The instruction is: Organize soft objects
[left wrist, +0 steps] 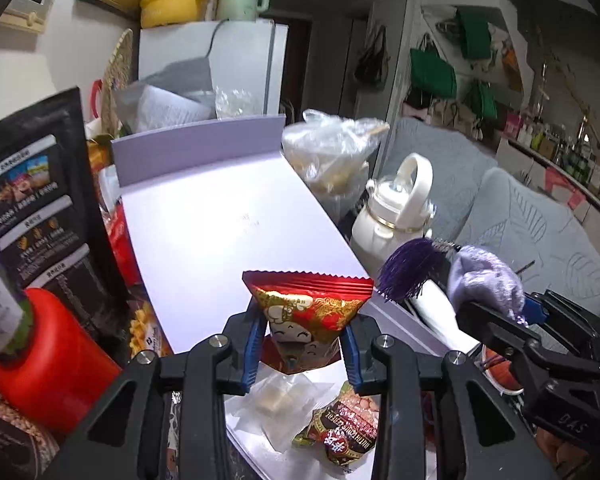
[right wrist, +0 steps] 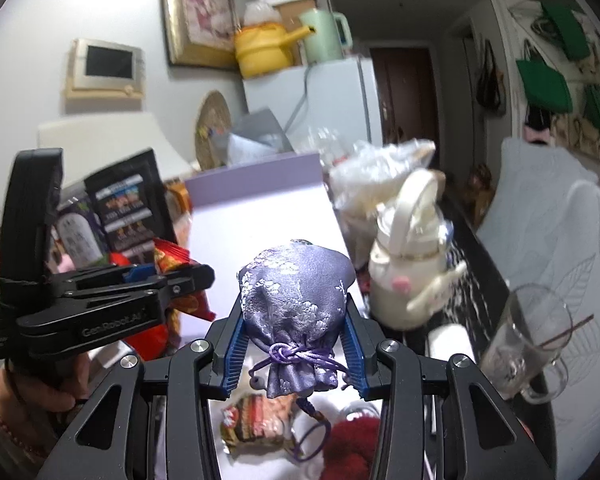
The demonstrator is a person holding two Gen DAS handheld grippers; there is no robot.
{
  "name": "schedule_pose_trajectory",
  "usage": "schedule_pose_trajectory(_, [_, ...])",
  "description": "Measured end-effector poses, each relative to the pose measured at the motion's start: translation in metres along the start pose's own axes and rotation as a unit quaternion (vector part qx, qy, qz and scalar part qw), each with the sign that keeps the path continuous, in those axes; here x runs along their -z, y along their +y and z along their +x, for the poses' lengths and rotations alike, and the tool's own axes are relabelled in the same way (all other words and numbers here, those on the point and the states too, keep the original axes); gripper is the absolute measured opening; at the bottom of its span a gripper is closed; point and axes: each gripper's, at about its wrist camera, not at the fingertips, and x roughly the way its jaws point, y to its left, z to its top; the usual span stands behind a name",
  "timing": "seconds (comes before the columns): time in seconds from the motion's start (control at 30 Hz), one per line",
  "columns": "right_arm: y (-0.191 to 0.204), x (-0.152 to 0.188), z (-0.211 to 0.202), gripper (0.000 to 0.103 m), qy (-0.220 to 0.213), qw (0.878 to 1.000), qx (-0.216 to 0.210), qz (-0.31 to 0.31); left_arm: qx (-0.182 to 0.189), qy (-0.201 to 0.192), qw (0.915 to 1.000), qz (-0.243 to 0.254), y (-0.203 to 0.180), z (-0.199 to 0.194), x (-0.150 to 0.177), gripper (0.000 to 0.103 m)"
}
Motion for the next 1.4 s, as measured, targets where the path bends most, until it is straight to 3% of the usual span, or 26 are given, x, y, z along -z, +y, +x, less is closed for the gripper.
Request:
schedule_pose_trajectory(0.17, [-0.015,0.008,0.018,0.042,0.055,0.998,0.020,0.022,-0.021,0.031,0.9992,0.018,-0.006,0.016,0.006,0.033])
schedule_pose_trajectory(0.67, [-0.032,0.020,0.036,0.042,0.113,0.992,0.025,0.043,0.018,0.134,0.9902,0.035,-0.019,0.068,0.028,0.033])
schedule_pose_trajectory(0.87, [-0.027,0.030,0.050,0.042,0.138,0.989,0.050,0.023,-0.011,0.160,0.9856,0.053,-0.021,0.085,0.038,0.033])
schedule_pose_trajectory(1.03, [-0.030,0.036,0.061,0.042,0.158,0.986,0.014,0.047,-0.014,0.184,0.9812,0.057,-0.020,0.100,0.045,0.033])
schedule_pose_trajectory(1.4, [-0.033,0.047,0.075,0.045,0.191,0.980,0.024,0.053,-0.064,0.193,0.9757,0.082,-0.024,0.112,0.049,0.033])
